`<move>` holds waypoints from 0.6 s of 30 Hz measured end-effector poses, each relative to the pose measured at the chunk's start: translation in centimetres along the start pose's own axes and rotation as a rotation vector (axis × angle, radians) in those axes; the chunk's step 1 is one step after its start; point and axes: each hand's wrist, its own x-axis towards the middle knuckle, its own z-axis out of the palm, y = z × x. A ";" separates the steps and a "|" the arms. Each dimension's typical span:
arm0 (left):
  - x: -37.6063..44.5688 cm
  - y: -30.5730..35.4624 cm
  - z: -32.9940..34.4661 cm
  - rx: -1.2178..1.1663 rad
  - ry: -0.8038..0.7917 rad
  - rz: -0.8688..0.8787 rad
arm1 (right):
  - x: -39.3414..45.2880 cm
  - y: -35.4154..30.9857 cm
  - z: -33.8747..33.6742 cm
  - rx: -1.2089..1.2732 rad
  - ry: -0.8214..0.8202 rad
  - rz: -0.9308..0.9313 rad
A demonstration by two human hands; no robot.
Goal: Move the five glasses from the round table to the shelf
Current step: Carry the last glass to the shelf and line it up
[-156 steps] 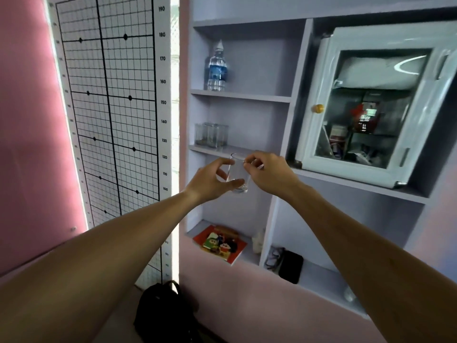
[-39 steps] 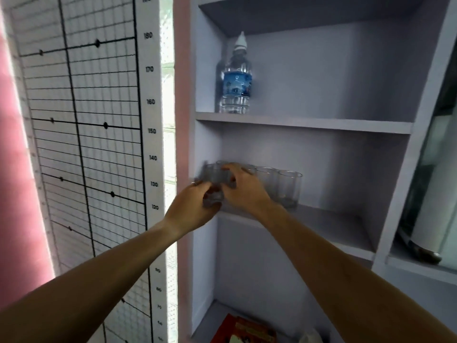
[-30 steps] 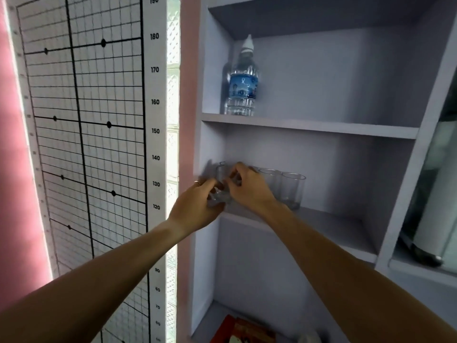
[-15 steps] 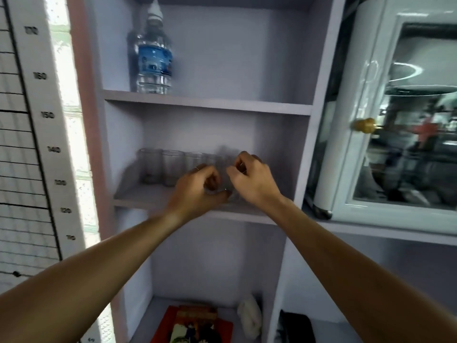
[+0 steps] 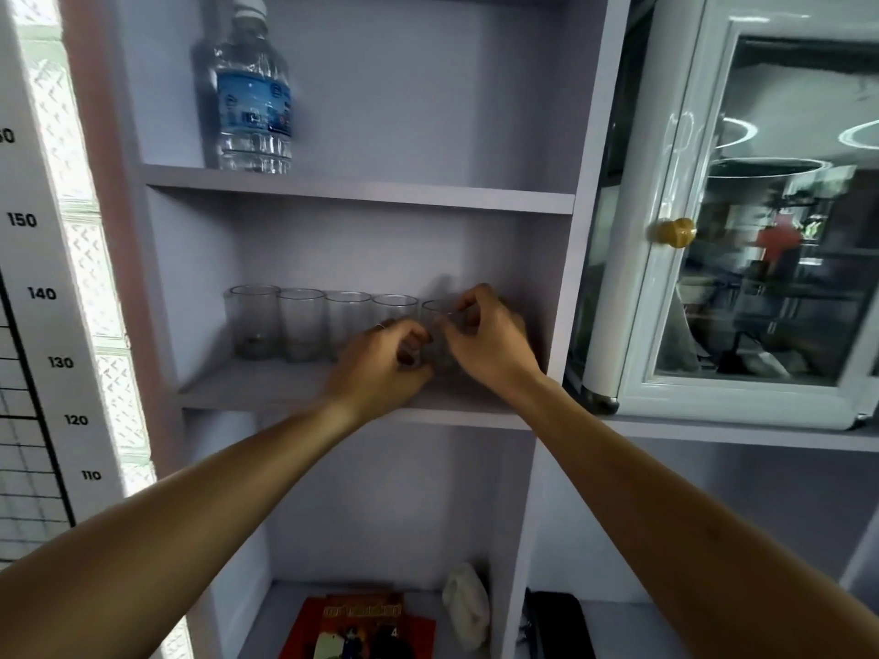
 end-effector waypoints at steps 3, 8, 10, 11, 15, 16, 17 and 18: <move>0.0 0.0 0.0 0.020 -0.006 0.003 | 0.3 0.0 0.4 -0.009 -0.003 0.002; -0.1 -0.2 -0.6 0.030 -0.015 0.000 | 0.6 -0.2 0.8 -0.044 0.007 -0.002; -0.3 -0.6 -1.3 0.046 0.020 0.023 | 0.6 -0.2 1.0 -0.050 0.016 -0.003; -0.4 -1.0 -1.7 0.067 0.045 0.035 | 0.7 -0.3 1.0 -0.049 0.015 0.005; -0.9 -3.0 -3.8 0.215 0.163 0.145 | 0.8 -0.5 1.1 -0.050 -0.010 0.057; -1.1 -3.5 -4.3 0.281 0.206 0.164 | 0.6 -0.7 1.2 -0.042 -0.016 0.070; -1.2 -3.9 -4.8 0.349 0.243 0.160 | 0.3 -0.8 1.4 -0.053 -0.013 0.073; -1.3 -4.4 -5.1 0.412 0.266 0.143 | 0.0 -0.9 1.6 -0.115 0.009 0.048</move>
